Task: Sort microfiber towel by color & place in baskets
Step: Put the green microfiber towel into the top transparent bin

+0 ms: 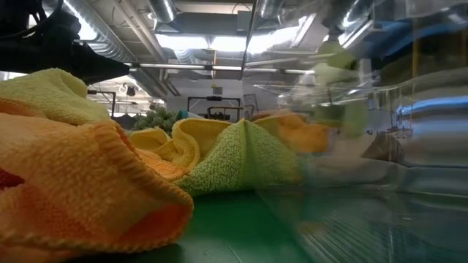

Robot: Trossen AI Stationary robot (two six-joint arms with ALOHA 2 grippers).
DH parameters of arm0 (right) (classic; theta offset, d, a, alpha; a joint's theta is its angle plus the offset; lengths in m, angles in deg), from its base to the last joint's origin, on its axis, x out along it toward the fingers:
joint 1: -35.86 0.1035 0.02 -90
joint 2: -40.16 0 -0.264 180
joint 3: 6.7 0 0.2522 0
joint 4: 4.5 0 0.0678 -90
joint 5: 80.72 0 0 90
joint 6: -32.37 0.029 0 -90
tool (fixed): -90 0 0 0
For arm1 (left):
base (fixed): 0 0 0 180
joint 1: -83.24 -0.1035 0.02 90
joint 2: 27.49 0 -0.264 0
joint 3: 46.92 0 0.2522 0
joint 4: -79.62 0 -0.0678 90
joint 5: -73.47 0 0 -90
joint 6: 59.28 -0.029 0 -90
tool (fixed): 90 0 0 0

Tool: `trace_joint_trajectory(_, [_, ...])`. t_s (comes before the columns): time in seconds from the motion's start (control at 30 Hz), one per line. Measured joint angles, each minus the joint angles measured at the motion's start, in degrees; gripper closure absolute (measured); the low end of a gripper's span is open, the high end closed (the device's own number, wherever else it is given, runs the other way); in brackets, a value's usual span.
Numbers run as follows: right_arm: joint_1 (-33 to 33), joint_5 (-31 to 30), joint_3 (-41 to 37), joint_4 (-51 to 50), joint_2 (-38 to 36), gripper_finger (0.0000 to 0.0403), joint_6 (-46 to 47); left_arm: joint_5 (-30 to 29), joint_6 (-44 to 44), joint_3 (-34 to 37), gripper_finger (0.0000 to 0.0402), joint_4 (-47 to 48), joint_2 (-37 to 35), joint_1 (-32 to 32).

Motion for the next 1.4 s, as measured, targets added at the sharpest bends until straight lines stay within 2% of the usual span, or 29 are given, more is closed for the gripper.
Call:
trace_joint_trajectory(0.33, [-18.18, -1.82, 0.0, 5.72, -0.29, 0.0402, -0.31, 0.0, 0.0, 0.01, 0.0278, -0.01, 0.02, -0.01])
trace_joint_trajectory(0.67, [-28.51, -1.89, 0.0, 6.19, -0.29, 0.0402, -1.4, 0.0, 0.0, -0.01, 0.0278, -0.01, 0.02, 0.01])
trace_joint_trajectory(0.87, [-31.51, -5.89, -0.02, 10.02, -0.29, 0.0402, -0.56, -0.01, -0.01, 0.0, 0.0278, -0.01, 0.02, 0.0])
trace_joint_trajectory(1.4, [-32.04, -6.32, -1.25, 10.66, -0.39, 0.0402, 0.24, -0.01, 0.0, 0.01, 0.0278, -0.01, 0.0, 0.0])
